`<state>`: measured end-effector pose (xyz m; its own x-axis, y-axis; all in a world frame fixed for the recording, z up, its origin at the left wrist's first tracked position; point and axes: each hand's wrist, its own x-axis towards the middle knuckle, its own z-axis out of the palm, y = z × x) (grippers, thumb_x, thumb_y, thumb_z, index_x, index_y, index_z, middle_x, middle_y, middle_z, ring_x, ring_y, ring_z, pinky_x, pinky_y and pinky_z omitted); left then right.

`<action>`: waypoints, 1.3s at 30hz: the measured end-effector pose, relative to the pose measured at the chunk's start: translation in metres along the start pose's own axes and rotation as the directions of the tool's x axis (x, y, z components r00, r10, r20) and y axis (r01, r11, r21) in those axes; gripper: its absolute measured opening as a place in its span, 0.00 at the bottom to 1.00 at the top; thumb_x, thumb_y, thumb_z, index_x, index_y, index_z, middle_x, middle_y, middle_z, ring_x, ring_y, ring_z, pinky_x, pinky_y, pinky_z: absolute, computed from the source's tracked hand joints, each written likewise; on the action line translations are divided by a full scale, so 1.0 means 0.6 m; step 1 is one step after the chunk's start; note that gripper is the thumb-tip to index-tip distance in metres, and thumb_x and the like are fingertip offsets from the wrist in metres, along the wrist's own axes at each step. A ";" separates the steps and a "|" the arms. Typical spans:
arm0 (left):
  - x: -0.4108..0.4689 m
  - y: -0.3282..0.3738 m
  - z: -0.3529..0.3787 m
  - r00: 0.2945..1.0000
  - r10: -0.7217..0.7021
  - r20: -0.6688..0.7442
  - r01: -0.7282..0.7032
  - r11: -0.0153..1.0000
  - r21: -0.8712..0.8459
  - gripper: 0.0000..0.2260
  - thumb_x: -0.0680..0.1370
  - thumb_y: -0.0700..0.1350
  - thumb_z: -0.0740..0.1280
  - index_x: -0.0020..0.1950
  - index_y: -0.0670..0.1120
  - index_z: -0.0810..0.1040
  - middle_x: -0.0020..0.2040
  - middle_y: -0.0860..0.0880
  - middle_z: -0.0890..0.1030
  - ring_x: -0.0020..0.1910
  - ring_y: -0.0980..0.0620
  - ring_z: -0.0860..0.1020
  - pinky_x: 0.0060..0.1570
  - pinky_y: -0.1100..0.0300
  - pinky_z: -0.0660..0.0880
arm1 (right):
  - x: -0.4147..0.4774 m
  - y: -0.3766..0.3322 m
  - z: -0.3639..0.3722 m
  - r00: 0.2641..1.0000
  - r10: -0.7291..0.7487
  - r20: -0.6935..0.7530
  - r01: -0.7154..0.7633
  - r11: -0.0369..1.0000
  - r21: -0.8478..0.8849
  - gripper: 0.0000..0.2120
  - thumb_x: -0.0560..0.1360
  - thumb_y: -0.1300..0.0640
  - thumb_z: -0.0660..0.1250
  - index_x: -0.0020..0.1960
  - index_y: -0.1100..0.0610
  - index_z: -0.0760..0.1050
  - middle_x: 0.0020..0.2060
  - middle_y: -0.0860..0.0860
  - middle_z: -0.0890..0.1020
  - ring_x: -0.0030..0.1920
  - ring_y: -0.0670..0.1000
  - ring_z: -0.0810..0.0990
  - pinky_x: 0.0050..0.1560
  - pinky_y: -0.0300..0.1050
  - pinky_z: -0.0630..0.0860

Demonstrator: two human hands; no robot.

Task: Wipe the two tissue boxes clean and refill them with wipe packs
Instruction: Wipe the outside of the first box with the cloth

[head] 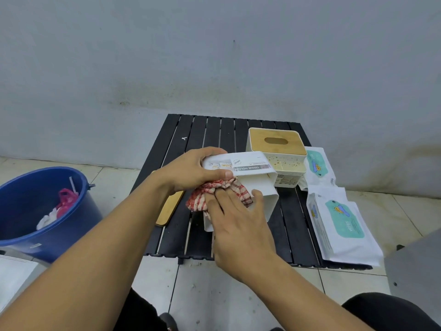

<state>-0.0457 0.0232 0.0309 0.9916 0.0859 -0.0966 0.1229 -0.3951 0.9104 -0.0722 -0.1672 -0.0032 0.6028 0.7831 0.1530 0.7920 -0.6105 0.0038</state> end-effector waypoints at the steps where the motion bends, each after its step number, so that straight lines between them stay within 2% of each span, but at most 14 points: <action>1: 0.002 0.001 -0.001 1.000 -0.005 0.009 0.005 1.000 0.007 0.22 0.76 0.50 0.77 0.69 0.55 0.78 0.59 0.56 0.85 0.56 0.59 0.83 0.56 0.62 0.81 | 0.003 -0.001 0.002 1.000 0.005 0.008 -0.005 1.000 -0.005 0.42 0.59 0.53 0.76 0.71 0.57 0.69 0.66 0.54 0.73 0.67 0.56 0.72 0.70 0.74 0.57; 4: 0.005 0.003 -0.006 1.000 -0.014 0.027 0.013 1.000 0.028 0.21 0.76 0.50 0.77 0.68 0.56 0.78 0.58 0.57 0.85 0.55 0.59 0.84 0.54 0.64 0.80 | 0.012 -0.005 -0.002 1.000 0.013 0.024 -0.013 1.000 0.000 0.43 0.60 0.55 0.77 0.73 0.57 0.66 0.68 0.54 0.72 0.71 0.56 0.69 0.73 0.76 0.47; 7: 0.007 0.005 -0.008 0.999 -0.018 0.037 0.017 0.999 0.035 0.20 0.75 0.49 0.78 0.67 0.56 0.79 0.57 0.57 0.85 0.54 0.60 0.84 0.52 0.66 0.80 | 0.023 -0.010 -0.018 0.997 0.013 0.070 -0.015 1.000 0.021 0.43 0.68 0.56 0.73 0.78 0.57 0.57 0.74 0.54 0.64 0.78 0.56 0.58 0.73 0.74 0.35; 11: 0.007 0.006 -0.008 0.999 -0.016 0.032 0.014 0.998 0.056 0.21 0.75 0.49 0.78 0.67 0.56 0.79 0.56 0.57 0.85 0.54 0.59 0.83 0.52 0.64 0.81 | 0.040 -0.011 -0.024 0.994 0.055 0.094 -0.059 0.998 0.035 0.46 0.71 0.58 0.72 0.81 0.55 0.48 0.80 0.53 0.52 0.81 0.54 0.44 0.73 0.75 0.35; 16: 0.006 0.007 -0.008 1.000 -0.008 0.019 0.007 0.998 0.066 0.22 0.74 0.51 0.79 0.66 0.57 0.80 0.57 0.57 0.85 0.56 0.58 0.83 0.58 0.60 0.81 | 0.052 -0.012 -0.015 0.994 0.088 0.072 -0.092 0.994 0.062 0.44 0.72 0.60 0.72 0.80 0.54 0.50 0.81 0.53 0.53 0.81 0.54 0.45 0.74 0.74 0.37; 19: 0.003 0.011 -0.006 1.000 -0.009 0.010 0.008 0.998 0.064 0.21 0.74 0.50 0.79 0.66 0.56 0.81 0.57 0.56 0.85 0.56 0.56 0.83 0.60 0.53 0.81 | 0.072 -0.008 -0.018 0.991 0.106 0.086 -0.112 0.992 0.057 0.38 0.73 0.59 0.71 0.78 0.53 0.57 0.78 0.54 0.62 0.80 0.57 0.52 0.75 0.71 0.39; 21: -0.001 0.012 -0.005 1.000 -0.010 0.007 0.010 0.999 0.053 0.20 0.75 0.48 0.79 0.66 0.55 0.81 0.57 0.54 0.85 0.56 0.51 0.83 0.58 0.47 0.82 | 0.086 -0.009 -0.022 0.989 0.119 0.091 -0.123 0.992 0.038 0.35 0.72 0.60 0.70 0.76 0.52 0.63 0.75 0.55 0.67 0.79 0.58 0.57 0.76 0.68 0.43; 23: -0.005 0.011 -0.006 1.000 -0.011 -0.007 0.011 0.999 0.047 0.20 0.76 0.47 0.78 0.66 0.55 0.81 0.57 0.54 0.85 0.56 0.51 0.83 0.57 0.45 0.81 | 0.096 -0.014 -0.022 0.989 0.125 0.084 -0.128 0.991 0.031 0.33 0.73 0.61 0.69 0.76 0.52 0.64 0.74 0.55 0.69 0.78 0.58 0.60 0.76 0.66 0.46; 28: -0.015 0.007 0.002 1.000 -0.008 -0.017 0.008 1.000 -0.018 0.21 0.76 0.45 0.77 0.68 0.53 0.80 0.58 0.52 0.85 0.56 0.52 0.82 0.55 0.47 0.82 | 0.084 -0.003 -0.018 0.995 0.056 0.086 -0.063 0.995 0.081 0.30 0.76 0.62 0.65 0.77 0.55 0.63 0.75 0.57 0.68 0.76 0.58 0.62 0.79 0.57 0.50; 30: -0.014 0.005 0.003 1.000 0.005 0.006 -0.005 1.000 -0.016 0.21 0.76 0.45 0.78 0.68 0.53 0.80 0.58 0.52 0.85 0.56 0.52 0.83 0.54 0.53 0.83 | 0.071 0.009 -0.019 0.996 -0.001 0.089 -0.009 0.994 0.108 0.33 0.75 0.63 0.67 0.77 0.55 0.61 0.77 0.56 0.64 0.77 0.58 0.60 0.79 0.54 0.50; 33: -0.015 0.001 0.002 0.999 0.012 0.032 -0.011 1.000 -0.027 0.22 0.75 0.47 0.79 0.68 0.54 0.80 0.58 0.55 0.86 0.57 0.56 0.84 0.60 0.59 0.81 | 0.049 0.034 -0.029 0.990 -0.089 0.110 0.062 0.971 0.230 0.39 0.73 0.65 0.69 0.79 0.52 0.57 0.78 0.52 0.60 0.77 0.55 0.57 0.78 0.48 0.54; 36: -0.014 -0.003 0.002 1.000 0.000 0.023 0.001 1.000 -0.030 0.23 0.75 0.47 0.79 0.69 0.54 0.79 0.58 0.55 0.86 0.57 0.57 0.84 0.61 0.59 0.80 | 0.026 0.057 -0.044 0.965 -0.221 0.138 0.185 0.955 0.233 0.41 0.74 0.67 0.67 0.81 0.52 0.54 0.79 0.50 0.59 0.78 0.52 0.53 0.79 0.44 0.46; 37: -0.014 -0.003 0.002 1.000 0.001 0.027 0.000 1.000 -0.029 0.23 0.75 0.47 0.79 0.69 0.54 0.79 0.58 0.55 0.86 0.57 0.57 0.84 0.61 0.60 0.80 | 0.013 0.064 -0.047 0.957 -0.244 0.157 0.210 0.956 0.203 0.42 0.74 0.66 0.66 0.82 0.51 0.51 0.80 0.49 0.57 0.80 0.50 0.50 0.80 0.45 0.43; 39: -0.014 -0.004 0.001 0.999 -0.003 0.033 0.005 0.999 -0.042 0.22 0.75 0.47 0.79 0.68 0.55 0.79 0.57 0.56 0.86 0.56 0.56 0.84 0.58 0.61 0.80 | -0.019 0.080 -0.045 0.957 -0.220 0.190 0.201 0.973 0.117 0.44 0.73 0.66 0.64 0.83 0.50 0.48 0.82 0.48 0.52 0.81 0.50 0.48 0.81 0.55 0.44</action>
<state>-0.0542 0.0227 0.0292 0.9920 0.0572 -0.1126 0.1256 -0.3555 0.9262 -0.0439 -0.2086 0.0222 0.4205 0.9063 -0.0423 0.9027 -0.4226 -0.0811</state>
